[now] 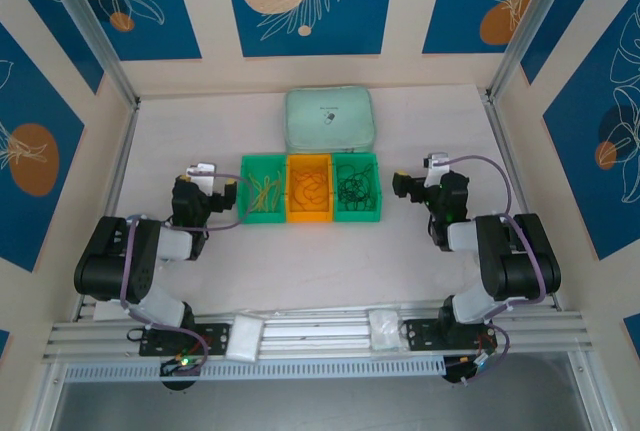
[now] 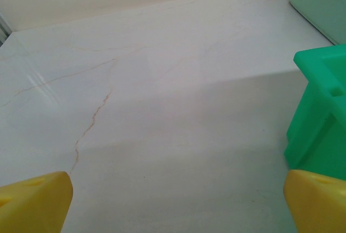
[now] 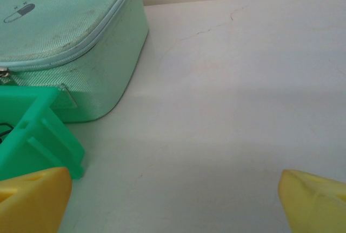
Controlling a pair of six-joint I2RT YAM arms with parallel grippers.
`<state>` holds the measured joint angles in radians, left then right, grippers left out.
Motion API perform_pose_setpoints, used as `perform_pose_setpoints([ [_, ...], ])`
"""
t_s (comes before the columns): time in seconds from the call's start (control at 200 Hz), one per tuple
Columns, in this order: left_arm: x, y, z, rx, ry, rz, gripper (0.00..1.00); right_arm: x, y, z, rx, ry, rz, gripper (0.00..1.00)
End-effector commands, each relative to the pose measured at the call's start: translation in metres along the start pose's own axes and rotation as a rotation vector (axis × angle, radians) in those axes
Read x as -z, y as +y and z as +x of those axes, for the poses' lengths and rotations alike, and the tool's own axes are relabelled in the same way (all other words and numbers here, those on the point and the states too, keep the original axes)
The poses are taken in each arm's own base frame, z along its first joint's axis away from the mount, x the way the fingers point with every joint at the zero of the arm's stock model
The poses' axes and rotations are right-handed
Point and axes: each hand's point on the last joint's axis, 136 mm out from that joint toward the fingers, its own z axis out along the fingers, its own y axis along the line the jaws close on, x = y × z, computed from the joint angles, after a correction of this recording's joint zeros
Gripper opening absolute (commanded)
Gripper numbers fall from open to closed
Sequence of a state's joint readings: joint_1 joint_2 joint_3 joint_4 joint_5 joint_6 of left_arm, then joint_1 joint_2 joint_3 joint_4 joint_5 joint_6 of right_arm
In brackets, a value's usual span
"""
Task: Untangle the cables
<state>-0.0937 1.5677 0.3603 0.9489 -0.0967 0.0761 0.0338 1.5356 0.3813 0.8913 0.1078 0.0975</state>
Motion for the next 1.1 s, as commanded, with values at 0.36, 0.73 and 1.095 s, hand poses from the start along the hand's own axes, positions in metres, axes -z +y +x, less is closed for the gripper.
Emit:
perform_pose_setpoints([
  [0.36, -0.0022, 0.0015, -0.0053, 0.023, -0.011, 0.008, 0.99, 0.0005, -0.0022, -0.0033, 0.022, -0.019, 0.008, 0.99],
  [0.73, -0.0022, 0.0016, -0.0049, 0.023, -0.01, 0.007, 1.0, -0.0006, -0.0025, -0.0035, 0.013, -0.011, -0.006, 0.99],
  [1.095, -0.0023, 0.0017, -0.0052, 0.023, -0.01, 0.007, 1.0, -0.0008, -0.0023, -0.0035, 0.012, -0.009, -0.01, 0.99],
])
